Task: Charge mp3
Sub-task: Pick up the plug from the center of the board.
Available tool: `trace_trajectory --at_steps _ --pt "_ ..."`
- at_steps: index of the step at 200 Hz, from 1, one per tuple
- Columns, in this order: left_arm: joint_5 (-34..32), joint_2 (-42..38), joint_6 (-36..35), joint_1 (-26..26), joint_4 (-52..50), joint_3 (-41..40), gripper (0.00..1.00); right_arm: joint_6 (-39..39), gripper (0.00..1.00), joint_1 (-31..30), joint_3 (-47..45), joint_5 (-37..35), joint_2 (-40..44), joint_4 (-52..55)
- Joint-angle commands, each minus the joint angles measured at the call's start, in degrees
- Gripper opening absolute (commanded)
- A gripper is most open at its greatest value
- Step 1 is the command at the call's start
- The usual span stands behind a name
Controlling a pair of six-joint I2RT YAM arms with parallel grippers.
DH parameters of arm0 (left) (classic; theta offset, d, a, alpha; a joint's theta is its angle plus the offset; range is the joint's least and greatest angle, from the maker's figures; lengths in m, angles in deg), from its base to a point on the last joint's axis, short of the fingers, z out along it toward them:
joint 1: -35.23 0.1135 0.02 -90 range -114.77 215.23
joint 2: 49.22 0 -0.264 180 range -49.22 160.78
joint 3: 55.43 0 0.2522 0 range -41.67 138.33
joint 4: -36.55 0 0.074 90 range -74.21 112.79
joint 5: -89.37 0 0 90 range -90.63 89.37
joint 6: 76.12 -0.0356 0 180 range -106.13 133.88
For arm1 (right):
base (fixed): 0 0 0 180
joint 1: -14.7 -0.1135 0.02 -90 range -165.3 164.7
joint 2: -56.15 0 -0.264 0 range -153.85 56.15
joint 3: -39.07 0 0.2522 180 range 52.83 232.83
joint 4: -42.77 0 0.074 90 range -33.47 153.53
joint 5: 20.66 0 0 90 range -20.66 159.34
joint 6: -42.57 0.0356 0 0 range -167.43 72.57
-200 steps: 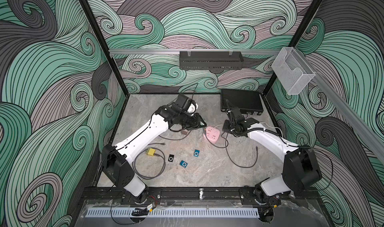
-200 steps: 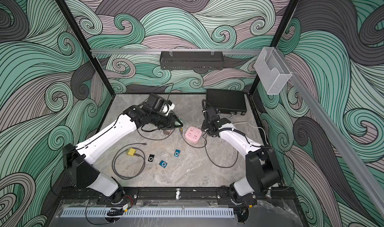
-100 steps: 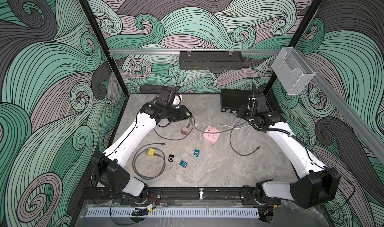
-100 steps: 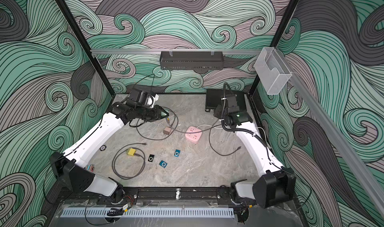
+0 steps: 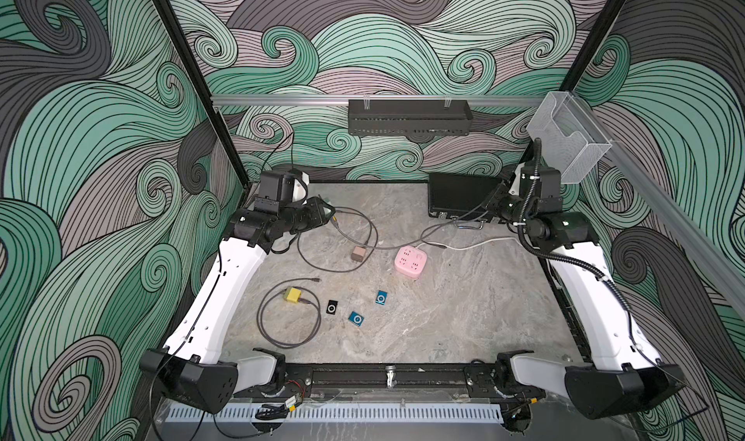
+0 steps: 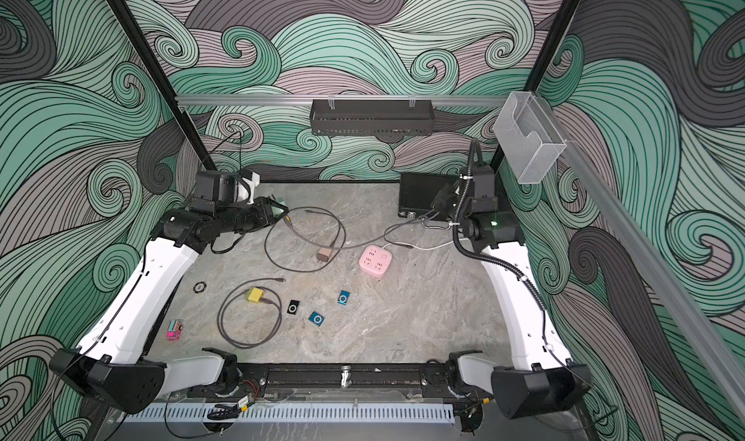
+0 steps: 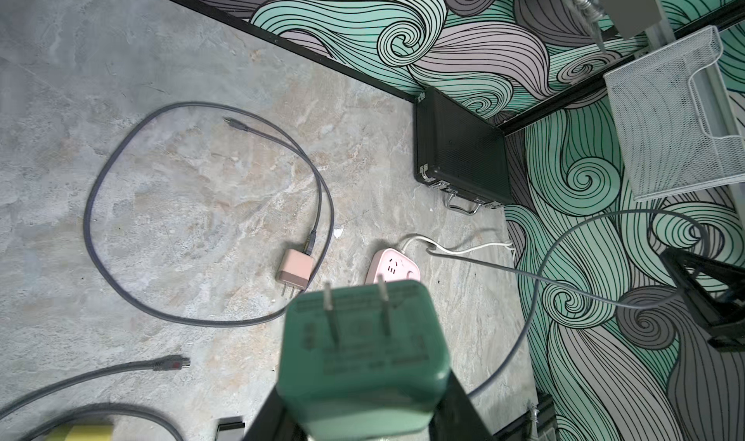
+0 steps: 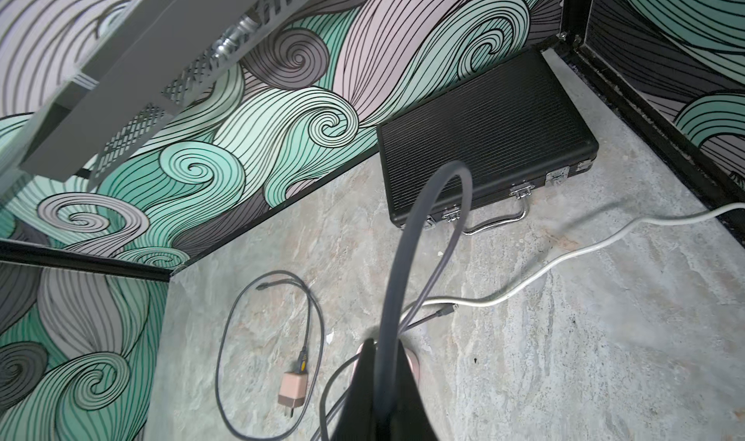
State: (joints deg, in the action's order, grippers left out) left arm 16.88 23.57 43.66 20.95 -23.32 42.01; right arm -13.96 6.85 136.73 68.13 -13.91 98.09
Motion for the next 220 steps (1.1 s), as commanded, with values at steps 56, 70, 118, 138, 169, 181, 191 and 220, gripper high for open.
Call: trace_trajectory --at_steps 56,70,118,138,169,181,191,220 --pt "17.0 2.08 -2.35 0.32 4.01 -1.75 0.28 1.83 0.0 0.63 -11.58 -2.2 10.32 5.15" --pt "18.53 2.18 -3.13 -0.01 4.0 -2.56 0.29 1.16 0.0 0.95 -12.55 -2.12 12.54 5.32" --pt "18.88 4.0 -10.24 -5.87 1.25 -3.85 0.29 0.7 0.0 1.0 -6.1 1.56 11.64 7.59" --pt "16.49 5.09 -11.44 -9.68 0.76 -4.24 0.29 1.96 0.0 1.01 -1.66 4.42 8.68 7.42" --pt "15.63 11.34 -5.57 -15.26 8.08 -8.77 0.28 5.1 0.0 0.75 5.14 10.39 5.27 6.29" --pt "14.14 15.05 -2.8 -17.77 11.09 -9.12 0.27 6.14 0.0 0.17 7.25 12.02 4.53 6.3" --pt "13.67 18.37 -0.13 -19.67 14.43 -9.02 0.27 6.34 0.0 -0.79 8.85 12.68 4.07 6.55" --pt "10.78 28.41 6.29 -24.89 20.76 -4.01 0.26 7.4 0.0 -4.38 11.82 14.91 3.71 7.06"
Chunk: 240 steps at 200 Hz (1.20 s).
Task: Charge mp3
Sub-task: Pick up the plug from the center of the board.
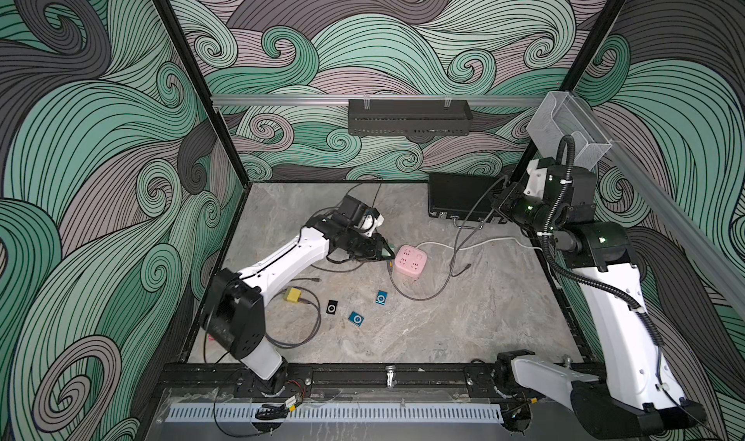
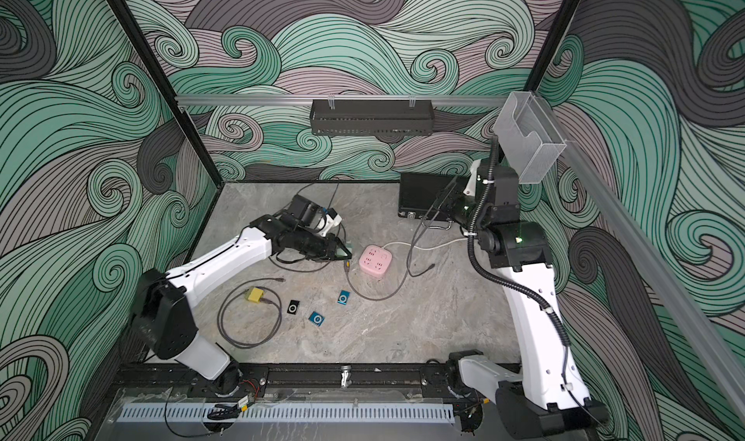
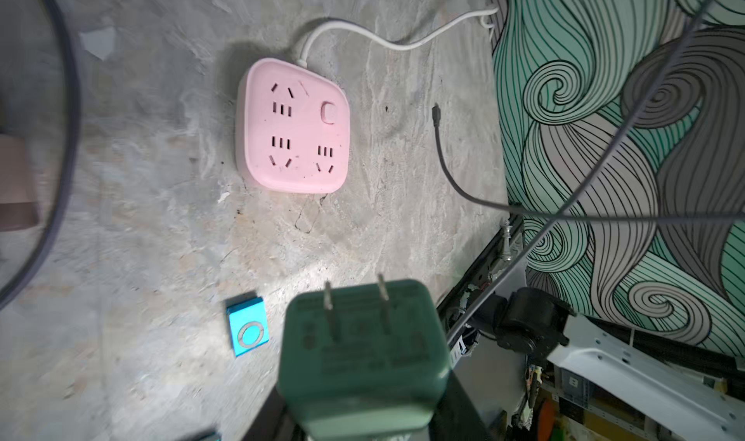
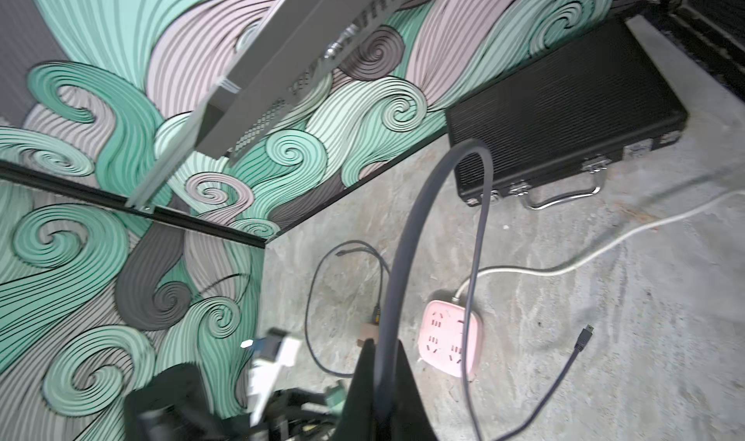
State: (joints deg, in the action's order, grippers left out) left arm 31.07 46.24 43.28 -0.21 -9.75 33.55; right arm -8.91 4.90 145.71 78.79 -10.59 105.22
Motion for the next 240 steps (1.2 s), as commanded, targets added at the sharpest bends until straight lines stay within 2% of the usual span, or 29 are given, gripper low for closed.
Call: trace_trajectory --at_steps 1,43,97,117,140,159,178,205,221,240 --pt "-3.54 6.12 6.78 -3.88 7.21 4.78 0.26 2.44 0.0 -2.51 2.92 4.38 0.38 -0.07" --pt "-6.48 18.33 13.19 -7.09 11.17 15.73 0.26 4.75 0.0 -4.54 6.41 11.42 1.0 -0.93" --pt "-19.78 26.96 11.34 -5.97 5.64 30.6 0.26 4.18 0.0 -4.62 6.87 19.09 3.61 0.74" --pt "-22.17 30.54 10.13 -4.55 3.08 37.46 0.26 1.46 0.0 -4.63 6.7 20.83 4.46 3.02" --pt "-24.03 32.53 9.62 -2.56 0.78 43.4 0.27 -2.03 0.0 -4.36 2.39 21.01 6.61 5.18" --pt "-26.61 31.57 9.4 -1.29 2.27 44.84 0.27 -3.44 0.0 -3.57 -2.53 24.86 8.14 5.27" --pt "-26.69 31.99 9.28 0.0 2.91 47.5 0.27 -4.62 0.0 -2.77 -5.08 26.96 9.09 5.31" --pt "-22.39 33.22 7.96 1.56 1.87 51.34 0.27 -8.72 0.0 -2.17 -7.58 28.32 9.43 8.64" --pt "-20.83 31.61 6.28 1.6 1.42 50.09 0.27 -10.94 0.0 -1.26 -11.34 26.27 9.61 9.52" --pt "-19.16 27.41 5.53 1.52 2.48 44.76 0.28 -12.77 0.0 0.41 -15.45 23.42 8.57 9.26"
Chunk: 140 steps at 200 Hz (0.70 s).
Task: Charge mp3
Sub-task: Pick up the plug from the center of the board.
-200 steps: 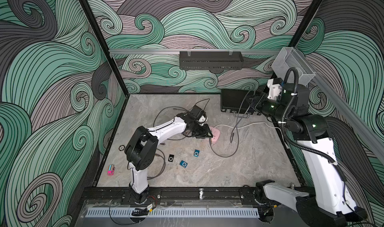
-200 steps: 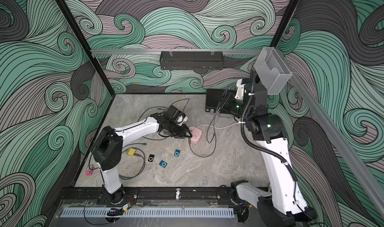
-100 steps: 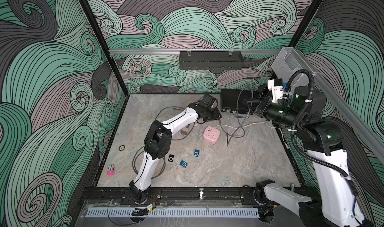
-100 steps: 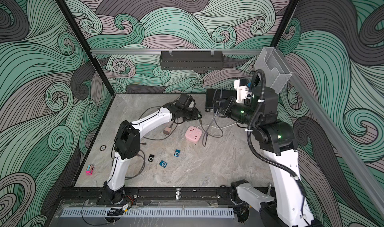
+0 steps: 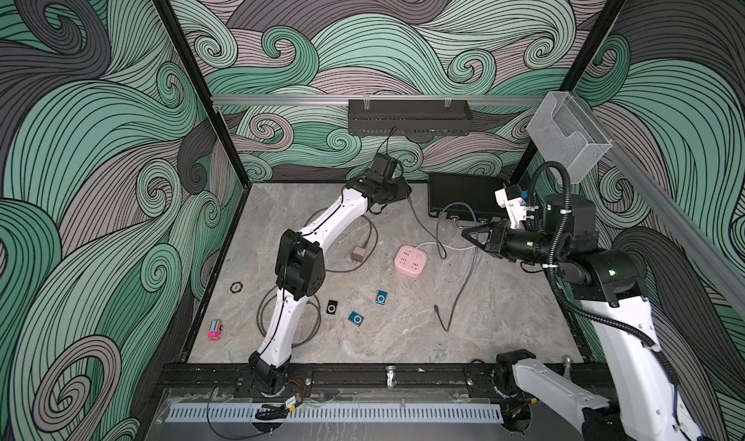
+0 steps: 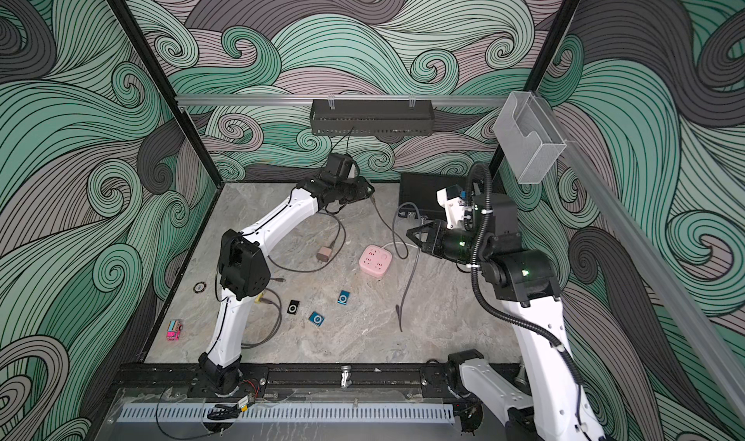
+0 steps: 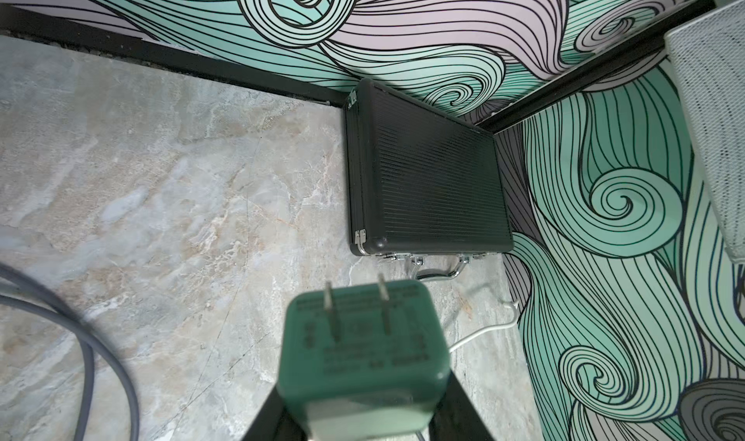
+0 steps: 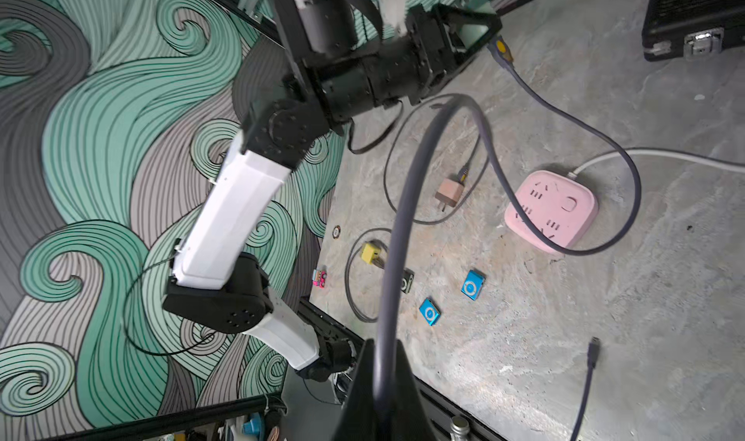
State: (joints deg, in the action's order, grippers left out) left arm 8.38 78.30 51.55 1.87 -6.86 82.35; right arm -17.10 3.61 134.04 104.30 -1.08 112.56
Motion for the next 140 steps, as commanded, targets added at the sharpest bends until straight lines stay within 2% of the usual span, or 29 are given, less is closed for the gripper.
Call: trace_trajectory --at_steps 1,19,49,87,119,134,140 --pt "3.54 -4.96 -2.75 -0.51 -0.32 -4.4 0.28 -4.66 0.0 1.78 -3.91 -2.22 -1.03 1.9" --pt "2.7 -10.29 -3.68 -0.4 0.64 -10.94 0.28 -6.95 0.0 2.39 -5.32 -5.78 -2.25 1.96" --pt "0.17 -18.36 -5.23 -0.31 0.64 -19.07 0.28 -11.06 0.0 3.62 -7.85 -15.86 -2.09 4.33" --pt "0.81 -21.79 -4.16 -0.38 -1.54 -21.02 0.28 -13.55 0.0 5.65 -17.25 -26.87 -0.78 4.17" --pt "2.84 -21.88 -3.14 -1.32 -0.22 -22.55 0.28 -11.74 0.0 10.38 -25.01 -27.47 -2.28 -0.7" --pt "2.81 -22.09 -2.83 -1.61 1.45 -23.61 0.28 -11.52 0.08 13.11 -27.78 -25.63 -3.08 -3.53" --pt "2.8 -22.13 -2.63 -1.7 2.17 -23.92 0.28 -11.59 0.15 14.16 -28.54 -24.7 -3.65 -4.47"
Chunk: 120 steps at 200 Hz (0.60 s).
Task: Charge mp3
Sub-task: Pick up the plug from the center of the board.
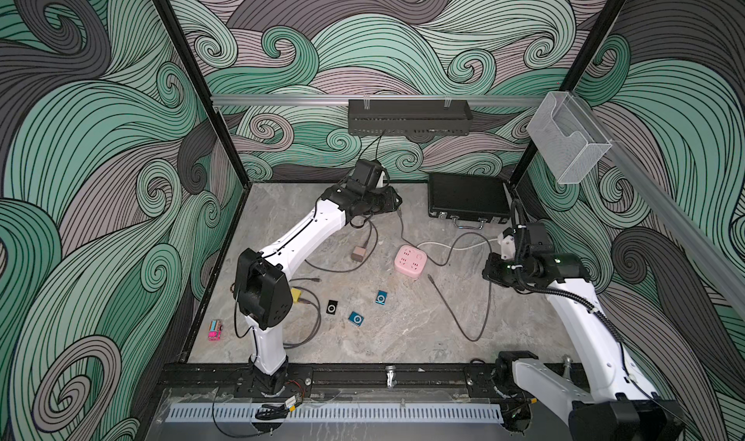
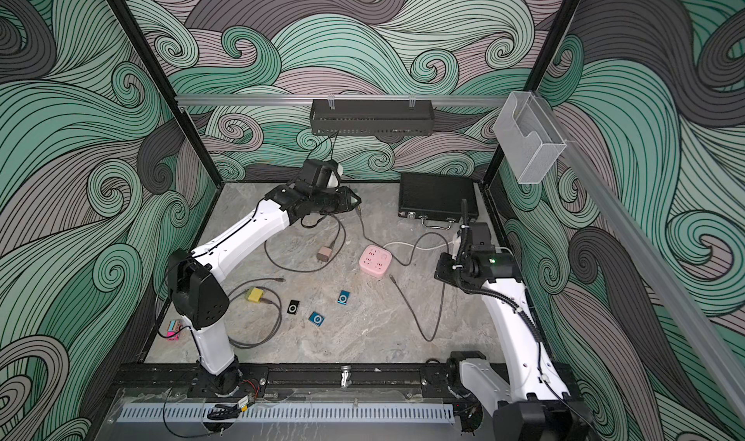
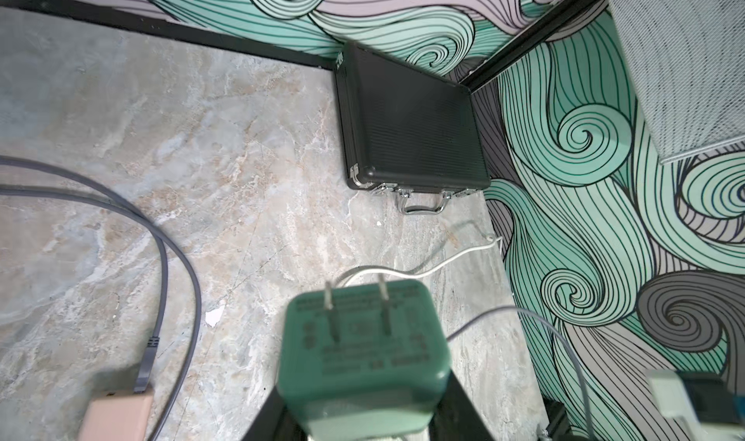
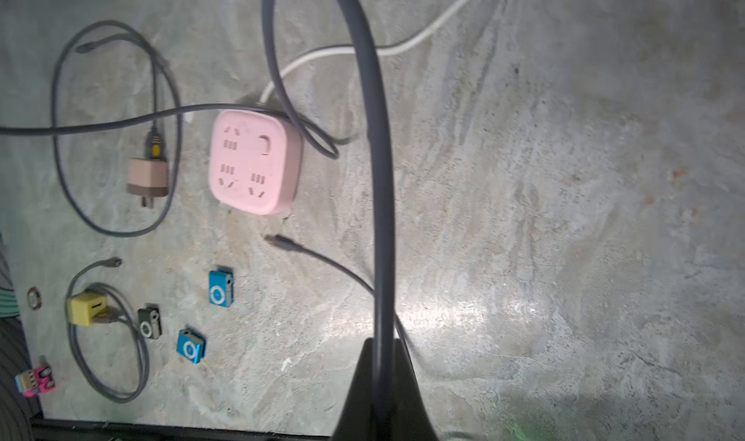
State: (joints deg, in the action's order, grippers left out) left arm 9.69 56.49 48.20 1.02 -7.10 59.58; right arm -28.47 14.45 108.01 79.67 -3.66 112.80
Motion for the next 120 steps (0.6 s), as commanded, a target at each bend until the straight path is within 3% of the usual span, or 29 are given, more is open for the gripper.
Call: trace_trajectory --at_steps 1,18,51,57,64,76,86,99,105,120 --pt "1.47 -0.33 0.73 -0.85 2.61 -1.15 0.28 -0.23 0.15 3.5 -2.52 0.08 -1.17 -4.83" --pt "1.36 0.83 1.26 -0.94 4.21 -0.25 0.28 -0.67 0.2 5.59 -2.23 1.97 -3.51 -6.46" --pt "2.28 5.68 1.52 -1.04 2.29 8.43 0.27 -0.55 0.2 6.55 1.74 1.67 -8.33 -8.17" --pt "2.39 6.35 1.58 -1.11 1.92 9.95 0.27 -0.43 0.25 6.51 2.3 1.73 -9.03 -8.48" --pt "2.58 7.13 1.7 -1.11 1.61 11.55 0.27 -0.39 0.38 6.49 2.84 1.54 -9.76 -8.85" --pt "2.85 8.28 1.71 -1.26 1.34 13.92 0.27 -0.26 0.42 6.5 3.45 0.32 -10.84 -8.9" --pt "3.22 9.54 1.71 -1.38 0.62 16.12 0.27 -0.24 0.55 6.49 3.73 -0.33 -11.12 -8.57" --pt "4.22 11.35 1.54 -1.63 -0.81 19.38 0.27 -0.16 0.63 6.5 4.25 -0.69 -10.27 -7.88" --pt "4.72 12.25 1.4 -1.78 -1.28 20.78 0.27 -0.08 0.74 6.5 4.86 -1.21 -9.57 -7.13" --pt "5.47 14.39 0.61 -2.24 -1.31 23.77 0.27 0.02 0.76 6.49 6.96 -2.75 -6.77 -5.46"
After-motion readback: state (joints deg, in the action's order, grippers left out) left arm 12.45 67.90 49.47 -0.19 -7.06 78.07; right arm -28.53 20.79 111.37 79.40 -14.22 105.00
